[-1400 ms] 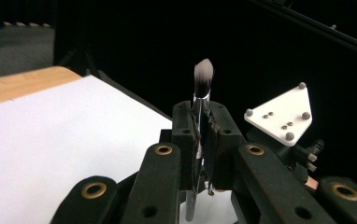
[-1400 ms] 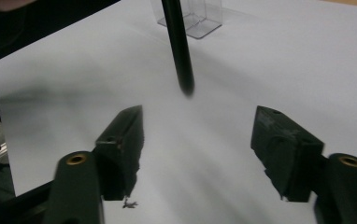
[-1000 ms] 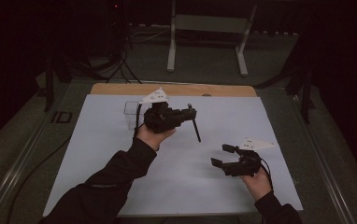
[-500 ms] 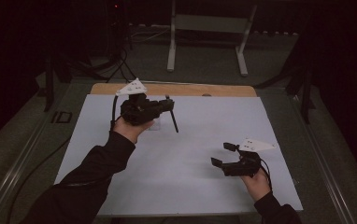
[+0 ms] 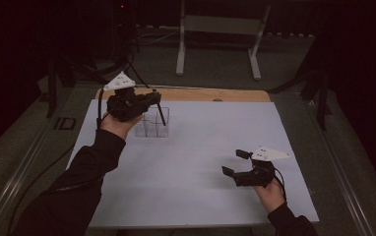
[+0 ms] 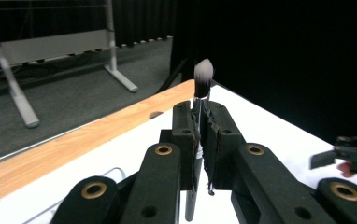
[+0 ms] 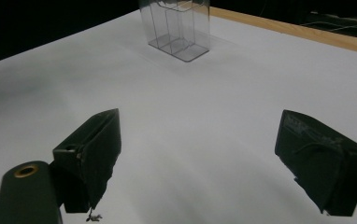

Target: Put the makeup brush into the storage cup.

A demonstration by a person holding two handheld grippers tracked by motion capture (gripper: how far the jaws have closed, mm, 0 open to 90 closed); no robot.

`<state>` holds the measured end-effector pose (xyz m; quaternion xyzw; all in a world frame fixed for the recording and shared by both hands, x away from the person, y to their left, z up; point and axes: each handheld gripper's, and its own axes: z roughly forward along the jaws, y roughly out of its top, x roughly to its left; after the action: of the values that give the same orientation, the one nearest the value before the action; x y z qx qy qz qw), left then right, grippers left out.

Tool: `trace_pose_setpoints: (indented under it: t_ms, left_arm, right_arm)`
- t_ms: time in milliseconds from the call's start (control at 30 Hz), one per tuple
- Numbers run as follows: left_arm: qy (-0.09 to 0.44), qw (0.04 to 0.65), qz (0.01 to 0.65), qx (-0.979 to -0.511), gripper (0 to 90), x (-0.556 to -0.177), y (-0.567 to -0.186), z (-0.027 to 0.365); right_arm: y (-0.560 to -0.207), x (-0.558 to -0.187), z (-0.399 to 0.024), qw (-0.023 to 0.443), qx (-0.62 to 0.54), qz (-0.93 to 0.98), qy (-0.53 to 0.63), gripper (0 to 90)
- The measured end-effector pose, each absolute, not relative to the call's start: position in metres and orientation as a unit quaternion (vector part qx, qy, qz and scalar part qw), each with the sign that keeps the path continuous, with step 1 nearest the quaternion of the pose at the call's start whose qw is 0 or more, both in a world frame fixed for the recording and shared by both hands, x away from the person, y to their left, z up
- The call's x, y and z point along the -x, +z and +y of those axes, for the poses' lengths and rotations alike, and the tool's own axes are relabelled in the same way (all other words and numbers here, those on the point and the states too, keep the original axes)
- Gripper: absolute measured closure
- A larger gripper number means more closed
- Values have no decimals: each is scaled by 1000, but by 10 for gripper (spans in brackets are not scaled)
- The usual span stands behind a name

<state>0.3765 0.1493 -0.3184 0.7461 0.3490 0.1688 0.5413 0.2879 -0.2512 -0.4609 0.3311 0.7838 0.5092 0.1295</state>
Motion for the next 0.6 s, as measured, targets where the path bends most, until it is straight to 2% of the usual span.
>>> trace_pose_setpoints:
  t_ms: [300, 600]
  left_arm:
    - [206, 519, 364, -746, 851, -395, -314, 160]
    - [220, 506, 380, -742, 852, -413, -315, 166]
  right_arm:
    - [-460, -288, -252, 129, -330, 782, 513, 146]
    - [-460, -288, -252, 127, -330, 780, 516, 145]
